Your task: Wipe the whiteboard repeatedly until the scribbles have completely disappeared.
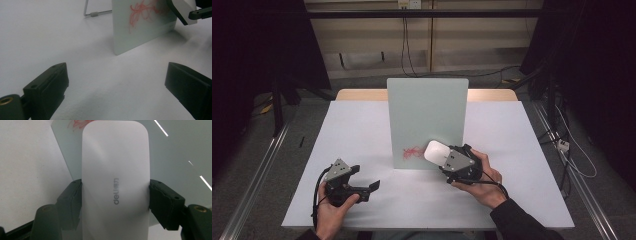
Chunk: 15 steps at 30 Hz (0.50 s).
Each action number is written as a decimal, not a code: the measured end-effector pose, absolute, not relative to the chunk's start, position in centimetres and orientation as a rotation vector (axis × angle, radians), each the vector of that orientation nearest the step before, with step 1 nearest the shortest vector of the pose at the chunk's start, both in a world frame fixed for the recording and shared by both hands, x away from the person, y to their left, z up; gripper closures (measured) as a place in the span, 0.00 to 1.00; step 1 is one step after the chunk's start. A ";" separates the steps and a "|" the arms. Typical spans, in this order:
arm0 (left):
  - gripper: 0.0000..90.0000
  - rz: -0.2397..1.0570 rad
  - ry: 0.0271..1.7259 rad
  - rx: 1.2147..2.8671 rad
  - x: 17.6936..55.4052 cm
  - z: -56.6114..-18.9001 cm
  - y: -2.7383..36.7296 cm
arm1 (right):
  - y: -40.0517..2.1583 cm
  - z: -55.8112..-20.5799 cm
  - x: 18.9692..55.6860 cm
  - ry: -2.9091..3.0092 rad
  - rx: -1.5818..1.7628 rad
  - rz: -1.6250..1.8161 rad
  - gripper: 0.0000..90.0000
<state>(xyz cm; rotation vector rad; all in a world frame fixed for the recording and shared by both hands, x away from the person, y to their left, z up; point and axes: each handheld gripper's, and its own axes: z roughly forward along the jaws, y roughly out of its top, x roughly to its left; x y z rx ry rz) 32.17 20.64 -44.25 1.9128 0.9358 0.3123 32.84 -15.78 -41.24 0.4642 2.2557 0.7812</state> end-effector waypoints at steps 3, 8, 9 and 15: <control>0.05 0.312 0.935 1.913 32.2 -44.3 20.6 | -15.7 -41.2 32.8 2.253 0.451 0.768 0.35; 0.05 0.314 0.936 1.910 32.1 -44.2 20.6 | -15.6 -41.2 32.8 2.246 0.461 0.778 0.35; 0.05 0.315 0.935 1.913 32.2 -44.2 20.6 | -15.5 -41.3 32.8 2.244 0.459 0.774 0.35; 0.05 0.315 0.929 1.915 32.2 -44.2 20.6 | -14.7 -41.6 32.8 2.244 0.434 0.773 0.35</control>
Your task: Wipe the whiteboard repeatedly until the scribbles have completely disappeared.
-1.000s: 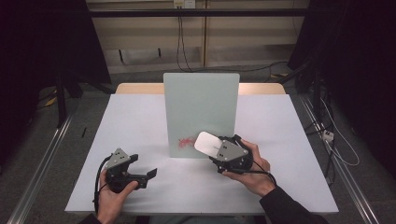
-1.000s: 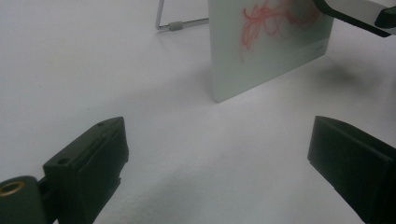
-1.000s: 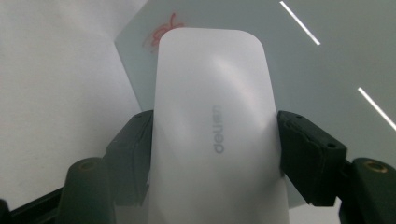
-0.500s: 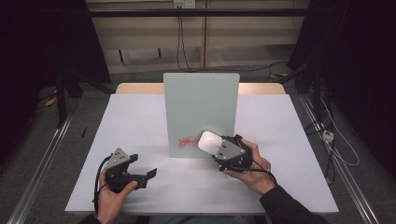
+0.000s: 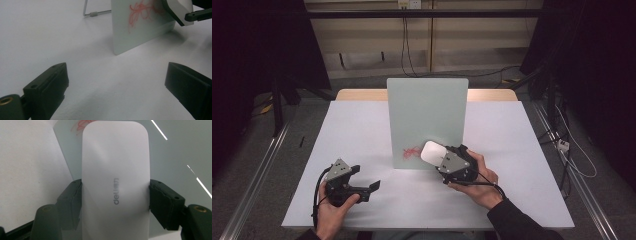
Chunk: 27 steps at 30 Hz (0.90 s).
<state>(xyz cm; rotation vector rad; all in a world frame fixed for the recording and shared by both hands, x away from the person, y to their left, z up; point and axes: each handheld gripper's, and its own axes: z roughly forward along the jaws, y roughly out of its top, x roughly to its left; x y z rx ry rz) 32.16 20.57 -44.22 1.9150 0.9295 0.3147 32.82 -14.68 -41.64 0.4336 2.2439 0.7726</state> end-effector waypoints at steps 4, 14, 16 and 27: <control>0.05 0.314 0.933 1.914 32.2 -44.2 20.6 | -14.0 -42.0 32.8 2.268 0.409 0.771 0.35; 0.05 0.314 0.935 1.912 32.1 -44.2 20.6 | -13.1 -42.5 32.9 2.305 0.375 0.760 0.35; 0.05 0.313 0.934 1.913 32.2 -44.2 20.6 | -13.2 -42.3 32.8 2.282 0.377 0.758 0.35; 0.05 0.314 0.933 1.912 32.2 -44.2 20.6 | -15.2 -38.9 33.9 2.153 0.455 0.819 0.35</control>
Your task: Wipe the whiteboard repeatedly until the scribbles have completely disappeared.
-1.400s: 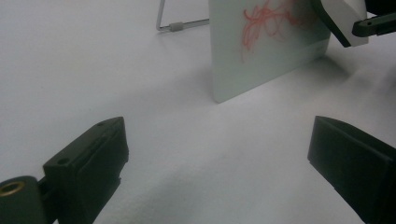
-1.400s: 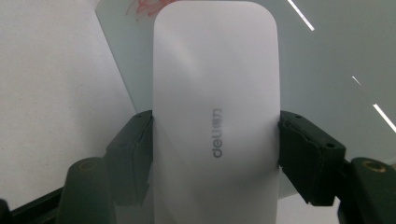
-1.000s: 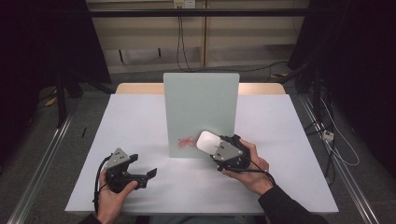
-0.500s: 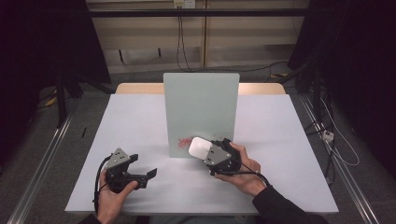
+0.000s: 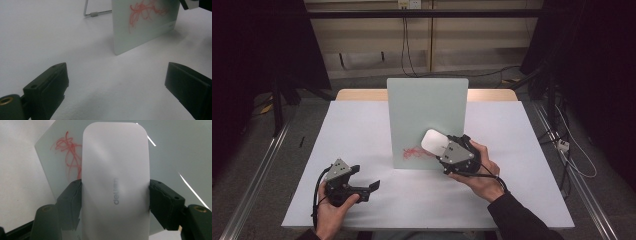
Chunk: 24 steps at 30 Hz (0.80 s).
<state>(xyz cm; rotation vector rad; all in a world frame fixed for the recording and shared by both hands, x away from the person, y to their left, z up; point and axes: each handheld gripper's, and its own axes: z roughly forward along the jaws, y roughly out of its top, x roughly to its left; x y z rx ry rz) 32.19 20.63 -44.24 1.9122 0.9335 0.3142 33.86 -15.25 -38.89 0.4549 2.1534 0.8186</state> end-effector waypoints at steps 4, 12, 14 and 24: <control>0.05 0.315 0.933 1.913 32.1 -44.2 20.6 | -15.1 -39.2 33.7 2.130 0.453 0.816 0.35; 0.05 0.314 0.934 1.912 32.1 -44.2 20.6 | -13.6 -41.7 32.9 2.127 0.443 0.838 0.35; 0.05 0.314 0.934 1.913 32.2 -44.2 20.6 | -13.1 -42.0 32.9 2.149 0.446 0.853 0.35; 0.05 0.315 0.934 1.913 32.1 -44.2 20.6 | -10.6 -43.5 33.0 2.267 0.372 0.850 0.35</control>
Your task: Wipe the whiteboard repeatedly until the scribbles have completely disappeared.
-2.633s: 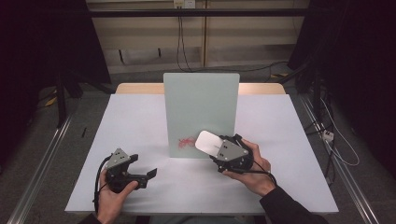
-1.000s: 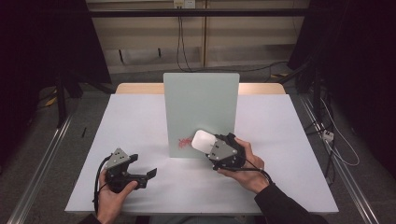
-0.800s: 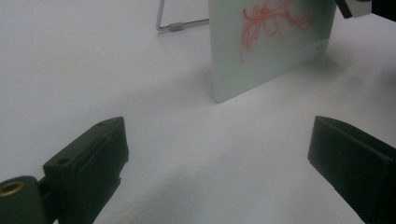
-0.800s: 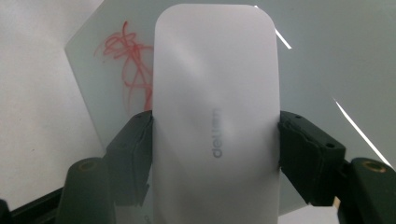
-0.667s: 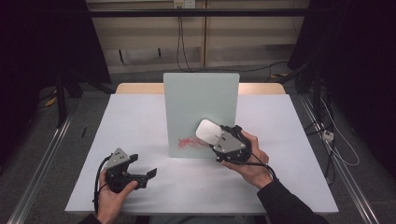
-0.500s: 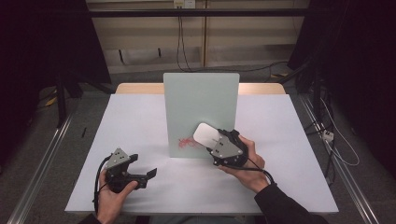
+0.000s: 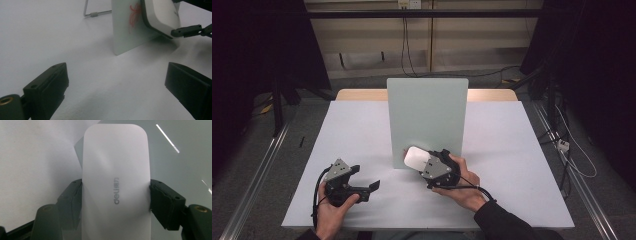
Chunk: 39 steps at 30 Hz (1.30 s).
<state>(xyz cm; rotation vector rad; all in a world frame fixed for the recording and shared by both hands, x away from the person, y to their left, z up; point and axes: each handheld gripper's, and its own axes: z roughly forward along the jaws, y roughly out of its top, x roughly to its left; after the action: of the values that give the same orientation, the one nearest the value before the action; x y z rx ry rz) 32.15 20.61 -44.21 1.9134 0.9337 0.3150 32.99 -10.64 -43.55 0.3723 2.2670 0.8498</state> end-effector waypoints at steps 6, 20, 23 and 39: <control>0.05 0.317 0.932 1.912 32.2 -44.2 20.7 | -10.6 -43.5 33.1 2.286 0.376 0.865 0.35; 0.05 0.317 0.933 1.916 32.2 -44.2 20.7 | -14.9 -39.3 34.1 2.109 0.506 0.943 0.35; 0.05 0.320 0.930 1.920 32.2 -44.2 20.7 | -15.0 -39.6 33.8 2.104 0.504 0.927 0.35; 0.05 0.315 0.927 1.912 32.2 -44.2 20.6 | -12.3 -42.6 33.1 2.205 0.441 0.904 0.35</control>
<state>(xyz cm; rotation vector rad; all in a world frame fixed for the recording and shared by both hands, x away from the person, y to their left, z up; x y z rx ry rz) 32.15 20.56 -44.23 1.9115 0.9274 0.3148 33.15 -12.35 -42.59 0.4408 2.2045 0.9039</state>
